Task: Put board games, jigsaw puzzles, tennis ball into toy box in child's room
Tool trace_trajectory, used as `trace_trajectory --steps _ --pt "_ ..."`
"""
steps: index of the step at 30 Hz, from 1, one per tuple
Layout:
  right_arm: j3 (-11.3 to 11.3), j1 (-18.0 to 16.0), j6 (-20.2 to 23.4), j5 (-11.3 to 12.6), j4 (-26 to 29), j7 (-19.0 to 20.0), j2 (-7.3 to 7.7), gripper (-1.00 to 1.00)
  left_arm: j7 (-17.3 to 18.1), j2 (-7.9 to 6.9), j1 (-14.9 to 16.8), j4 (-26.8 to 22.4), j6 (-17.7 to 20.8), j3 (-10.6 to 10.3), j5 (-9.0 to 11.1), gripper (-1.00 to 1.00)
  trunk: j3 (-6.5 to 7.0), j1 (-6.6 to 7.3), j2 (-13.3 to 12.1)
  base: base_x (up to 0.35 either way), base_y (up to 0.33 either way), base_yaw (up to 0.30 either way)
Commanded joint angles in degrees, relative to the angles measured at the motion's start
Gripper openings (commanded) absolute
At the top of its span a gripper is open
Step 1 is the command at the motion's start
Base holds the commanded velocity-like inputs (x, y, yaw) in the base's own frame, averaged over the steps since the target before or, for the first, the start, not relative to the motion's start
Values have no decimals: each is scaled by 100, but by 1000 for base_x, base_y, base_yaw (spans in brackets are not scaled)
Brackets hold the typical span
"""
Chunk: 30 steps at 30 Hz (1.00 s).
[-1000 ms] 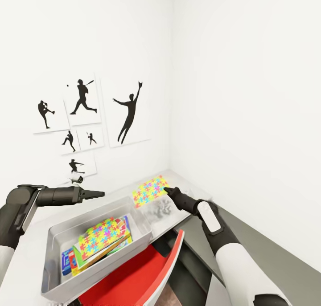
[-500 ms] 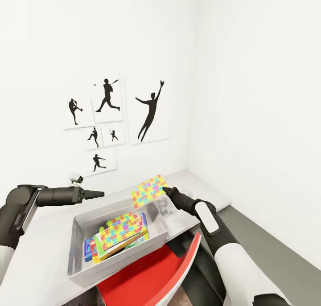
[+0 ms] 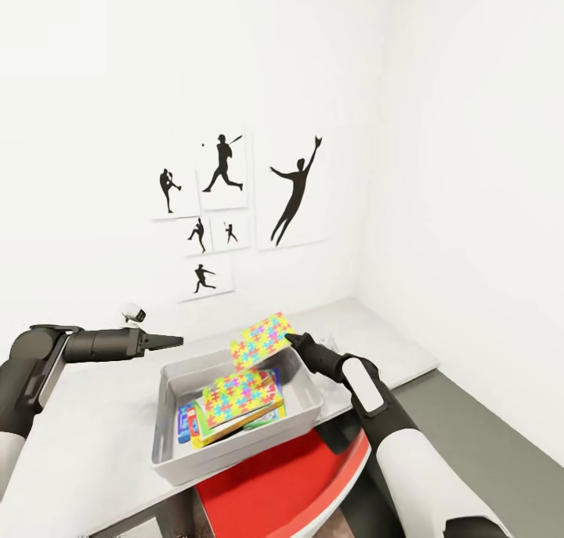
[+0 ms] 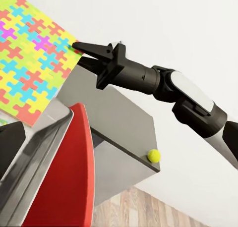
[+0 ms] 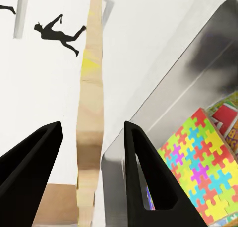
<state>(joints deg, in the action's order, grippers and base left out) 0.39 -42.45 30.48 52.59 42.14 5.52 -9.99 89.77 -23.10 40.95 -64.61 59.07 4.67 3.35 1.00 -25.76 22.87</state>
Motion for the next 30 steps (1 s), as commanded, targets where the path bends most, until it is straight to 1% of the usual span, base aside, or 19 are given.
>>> trace_trajectory --steps 1,10,14,16,20,22,24,25,26,29,30 --pt "-3 1 18 13 -7 12 0 -100 23 -2 1 1 61 -2 -1 100 -6 -2 5 0 0 102" --pt "1 17 49 6 -16 6 0 -100 23 -7 1 1 61 -2 -1 100 -12 -2 5 0 0 25" --pt "4 17 34 -1 -14 14 0 -100 23 -56 0 1 61 -2 -1 100 -13 -2 5 0 0 1" --pt "5 18 38 -3 -13 7 0 -100 23 -103 1 1 61 -2 4 100 -13 -2 5 0 0 0" --pt "14 18 57 -9 -16 -53 0 -100 23 -136 1 1 61 -2 7 100 -13 -2 5 0 0 0" --pt "33 18 60 -6 -23 -240 0 -100 23 -144 1 1 61 -2 7 100 -13 -2 5 0 0 0" --pt "52 18 62 13 -47 -727 0 -100 23 -148 1 1 61 -2 7 100 -13 -2 5 0 0 0" --pt "55 18 62 17 -51 -862 0 -100 23 -149 1 1 61 -2 7 100 -13 -2 5 0 0 0" --pt "59 18 59 25 -56 -1113 0 -100 23 -150 1 1 61 -2 8 100 -13 -2 5 0 0 0" --pt "64 18 63 35 -62 -1487 0 -100 23 -151 1 1 61 -2 8 100 -13 -2 5 0 0 0" --pt "65 18 67 36 -63 -1525 0 -100 23 -151 1 1 61 -2 8 100 -13 -2 5 0 0 0"
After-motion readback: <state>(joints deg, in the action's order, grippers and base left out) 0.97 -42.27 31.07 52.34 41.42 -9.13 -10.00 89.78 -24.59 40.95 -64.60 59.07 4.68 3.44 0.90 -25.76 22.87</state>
